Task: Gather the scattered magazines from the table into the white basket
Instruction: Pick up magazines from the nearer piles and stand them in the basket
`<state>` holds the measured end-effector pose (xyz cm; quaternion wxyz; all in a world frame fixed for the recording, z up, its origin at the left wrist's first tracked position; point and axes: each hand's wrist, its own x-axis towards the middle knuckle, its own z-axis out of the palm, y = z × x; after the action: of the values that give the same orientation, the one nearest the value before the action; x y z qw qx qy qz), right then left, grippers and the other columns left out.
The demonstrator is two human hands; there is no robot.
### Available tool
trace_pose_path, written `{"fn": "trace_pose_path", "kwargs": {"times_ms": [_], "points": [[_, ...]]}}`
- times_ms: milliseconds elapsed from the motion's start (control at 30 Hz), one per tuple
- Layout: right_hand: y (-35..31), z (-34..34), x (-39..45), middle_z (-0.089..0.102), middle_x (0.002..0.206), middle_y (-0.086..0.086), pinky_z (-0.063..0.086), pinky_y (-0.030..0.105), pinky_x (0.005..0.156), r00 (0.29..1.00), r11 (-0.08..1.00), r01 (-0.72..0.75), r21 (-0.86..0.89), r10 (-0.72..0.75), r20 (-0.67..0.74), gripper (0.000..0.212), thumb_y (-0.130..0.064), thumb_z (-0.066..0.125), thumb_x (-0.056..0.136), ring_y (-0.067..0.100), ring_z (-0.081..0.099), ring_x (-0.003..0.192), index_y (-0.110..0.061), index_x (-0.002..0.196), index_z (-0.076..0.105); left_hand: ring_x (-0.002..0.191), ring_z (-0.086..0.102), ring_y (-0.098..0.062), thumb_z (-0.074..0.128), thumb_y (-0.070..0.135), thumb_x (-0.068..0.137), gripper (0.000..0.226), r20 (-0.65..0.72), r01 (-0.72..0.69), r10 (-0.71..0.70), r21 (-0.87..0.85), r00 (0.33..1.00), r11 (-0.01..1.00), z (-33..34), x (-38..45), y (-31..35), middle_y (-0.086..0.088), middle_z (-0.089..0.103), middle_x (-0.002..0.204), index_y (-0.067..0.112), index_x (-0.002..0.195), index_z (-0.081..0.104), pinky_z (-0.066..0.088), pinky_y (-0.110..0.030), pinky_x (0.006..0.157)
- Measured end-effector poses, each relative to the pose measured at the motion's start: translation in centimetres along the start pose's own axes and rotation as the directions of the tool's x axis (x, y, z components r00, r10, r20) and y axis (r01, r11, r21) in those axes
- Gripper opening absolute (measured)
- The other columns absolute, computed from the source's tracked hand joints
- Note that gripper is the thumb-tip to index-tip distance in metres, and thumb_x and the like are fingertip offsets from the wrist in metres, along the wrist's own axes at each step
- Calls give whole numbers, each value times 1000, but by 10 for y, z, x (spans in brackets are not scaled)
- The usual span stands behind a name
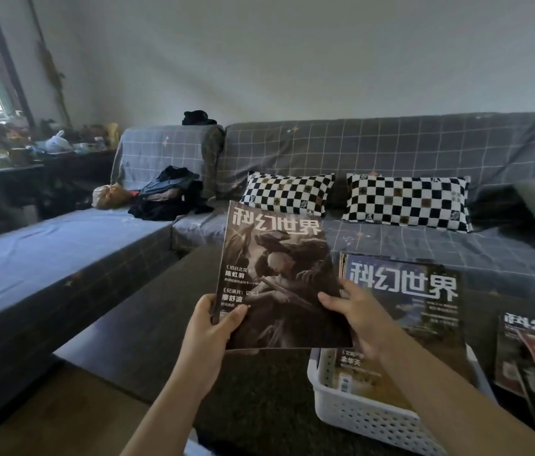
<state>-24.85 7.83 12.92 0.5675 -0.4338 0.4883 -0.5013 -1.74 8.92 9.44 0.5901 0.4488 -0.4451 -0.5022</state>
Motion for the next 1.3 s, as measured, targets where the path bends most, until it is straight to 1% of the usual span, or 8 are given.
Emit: {"fn": "trace_pose_path", "kwargs": {"times_ms": [200,300,533,867,933,1067,1167,1300], "points": [[-3,-68,-46,67,110,11,52,52,89,980,994,92,56,-80,-181,37,-3,62,85,32,65,99,-18,118,54,88,72,-17,61,33,89,19,154,-37,36,5,987,999,71,-12,-12,-1,75,97,24,106,63,56,-28,66],[0,-97,-60,67,107,12,55,45,79,948,989,139,55,-117,-296,38,1,61,85,30,66,94,-17,117,54,90,71,-11,59,22,94,19,248,-54,31,88,968,995,102,-11,-27,6,74,98,30,111,59,55,-22,65],[22,-138,-67,61,116,2,43,39,96,868,933,56,-356,-222,-445,42,-7,64,85,22,56,109,-20,122,48,83,63,4,68,18,87,30,229,-117,13,448,973,886,152,-6,-60,14,67,97,37,104,51,45,-9,57],[61,-164,-70,52,106,-5,38,13,69,844,625,-101,-774,-358,-399,65,-28,81,69,7,50,88,-22,121,45,82,52,0,79,25,76,52,189,-186,72,698,979,691,152,-7,-77,5,45,115,26,117,46,41,-8,54],[64,-164,-65,52,106,-3,40,13,67,828,644,-80,-761,-382,-411,65,-29,81,68,7,51,88,-20,120,44,86,52,-3,76,29,79,52,182,-184,77,696,980,694,154,-1,-75,1,45,123,23,121,46,43,-8,60],[51,-167,-41,45,130,1,42,32,96,822,780,-32,-625,-335,-460,70,-39,71,78,15,45,120,-15,135,38,115,51,-13,63,37,89,58,230,-196,50,675,972,711,169,21,-71,-1,42,139,17,138,40,47,-27,91],[34,-170,-18,50,115,-8,38,27,89,891,900,-30,-434,-173,-421,65,-47,58,86,9,47,105,-19,140,34,86,64,-5,50,40,96,35,242,-84,-70,572,968,816,186,40,-66,4,64,102,18,123,49,47,-16,63],[33,-172,-1,60,112,-3,40,27,91,897,917,-4,-399,-173,-406,44,-46,52,90,14,56,104,-19,125,51,75,72,-14,51,37,96,34,258,54,-142,323,956,945,193,53,-67,-3,71,96,16,122,51,52,-18,54]]}}
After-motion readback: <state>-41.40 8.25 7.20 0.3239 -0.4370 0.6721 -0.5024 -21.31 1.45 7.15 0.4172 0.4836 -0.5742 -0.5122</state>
